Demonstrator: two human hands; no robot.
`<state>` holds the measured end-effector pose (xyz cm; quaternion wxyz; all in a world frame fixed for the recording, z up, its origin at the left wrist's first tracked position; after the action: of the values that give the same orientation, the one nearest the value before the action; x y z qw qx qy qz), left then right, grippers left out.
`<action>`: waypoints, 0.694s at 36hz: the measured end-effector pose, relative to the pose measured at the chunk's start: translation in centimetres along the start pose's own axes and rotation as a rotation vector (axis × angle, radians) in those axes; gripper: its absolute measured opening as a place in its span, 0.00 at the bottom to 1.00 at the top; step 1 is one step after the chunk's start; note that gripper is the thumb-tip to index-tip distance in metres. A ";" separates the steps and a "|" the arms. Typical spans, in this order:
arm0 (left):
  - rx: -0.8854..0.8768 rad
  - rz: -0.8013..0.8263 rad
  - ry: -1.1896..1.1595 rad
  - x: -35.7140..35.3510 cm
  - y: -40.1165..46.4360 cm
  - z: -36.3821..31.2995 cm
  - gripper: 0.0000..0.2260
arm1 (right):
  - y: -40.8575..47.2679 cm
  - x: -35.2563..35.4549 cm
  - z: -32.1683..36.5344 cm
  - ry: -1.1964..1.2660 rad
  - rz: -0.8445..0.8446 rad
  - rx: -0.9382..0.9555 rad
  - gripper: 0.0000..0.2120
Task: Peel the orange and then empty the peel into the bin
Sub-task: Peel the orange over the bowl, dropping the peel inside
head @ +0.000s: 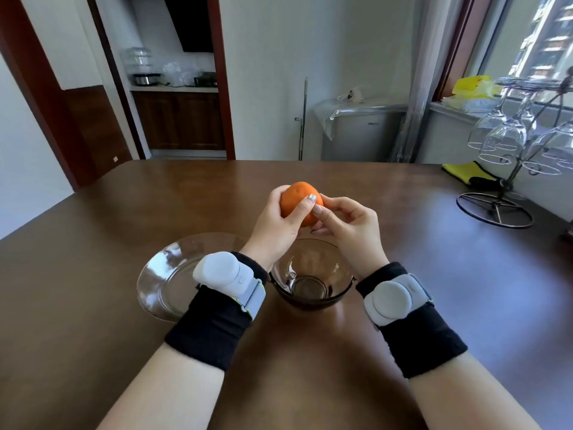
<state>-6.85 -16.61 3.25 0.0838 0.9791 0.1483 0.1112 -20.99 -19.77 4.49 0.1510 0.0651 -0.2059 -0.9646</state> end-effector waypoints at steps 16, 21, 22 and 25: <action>-0.076 -0.195 0.158 2.3 -2.0 0.2 0.19 | -0.5 -1.7 1.8 -0.379 0.036 0.200 0.04; -0.141 -0.208 0.267 2.0 -2.5 -0.4 0.21 | -1.0 -1.4 2.3 -0.459 0.006 0.263 0.04; -0.145 -0.202 0.282 1.9 -2.5 -0.4 0.22 | -1.0 -1.4 2.2 -0.467 0.005 0.263 0.04; -0.159 -0.198 0.311 1.7 -2.7 -0.7 0.23 | -1.3 -1.4 2.5 -0.509 0.000 0.278 0.05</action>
<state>-6.19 -13.46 3.75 0.1477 0.9211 0.2457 0.2635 -20.53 -17.24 6.30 0.0841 -0.1590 -0.3676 -0.9124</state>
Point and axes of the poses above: each hand's wrist, its own y-axis towards the middle knuckle, its own x-axis out of the back of the hand, z = x × y, the point moved 10 cm from there along y, towards the middle knuckle, and after that the axes turned 3 degrees about z, right-handed, at the moved point
